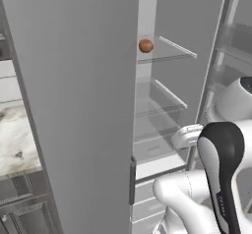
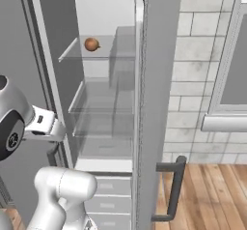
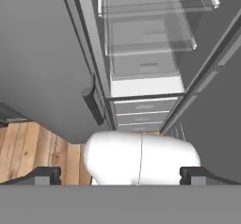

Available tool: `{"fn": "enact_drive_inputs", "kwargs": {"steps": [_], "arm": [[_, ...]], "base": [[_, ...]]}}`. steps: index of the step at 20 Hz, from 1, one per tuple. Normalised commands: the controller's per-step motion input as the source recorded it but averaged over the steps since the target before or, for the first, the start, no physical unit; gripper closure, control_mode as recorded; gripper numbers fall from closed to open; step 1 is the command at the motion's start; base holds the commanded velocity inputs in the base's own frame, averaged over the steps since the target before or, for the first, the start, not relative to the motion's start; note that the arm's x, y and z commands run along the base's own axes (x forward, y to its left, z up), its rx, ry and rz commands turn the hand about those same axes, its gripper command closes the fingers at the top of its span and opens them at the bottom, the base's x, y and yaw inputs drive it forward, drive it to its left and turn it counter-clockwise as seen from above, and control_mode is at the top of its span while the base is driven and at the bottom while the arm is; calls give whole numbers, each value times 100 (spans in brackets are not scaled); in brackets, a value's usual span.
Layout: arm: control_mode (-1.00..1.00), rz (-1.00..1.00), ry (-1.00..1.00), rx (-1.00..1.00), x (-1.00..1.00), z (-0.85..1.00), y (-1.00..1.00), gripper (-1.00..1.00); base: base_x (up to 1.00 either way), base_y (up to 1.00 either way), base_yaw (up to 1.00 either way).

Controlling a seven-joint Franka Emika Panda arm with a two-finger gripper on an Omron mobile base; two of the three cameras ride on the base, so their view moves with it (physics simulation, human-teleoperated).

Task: Grab the onions from the fridge, place them in the blender, close the lid, and turn on the blender to create a marinade.

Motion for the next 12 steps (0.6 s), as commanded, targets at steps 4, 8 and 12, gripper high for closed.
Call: {"fn": "enact_drive_inputs", "kwargs": {"steps": [4,8,12], "arm": [[100,0,0,0,0,0,0,-100],[100,0,0,0,0,0,0,-100],[-100,1,-4,0,7,14,-6,-100]], "base": [[47,-32,22],[49,-3,17],[31,-3,6]]}}
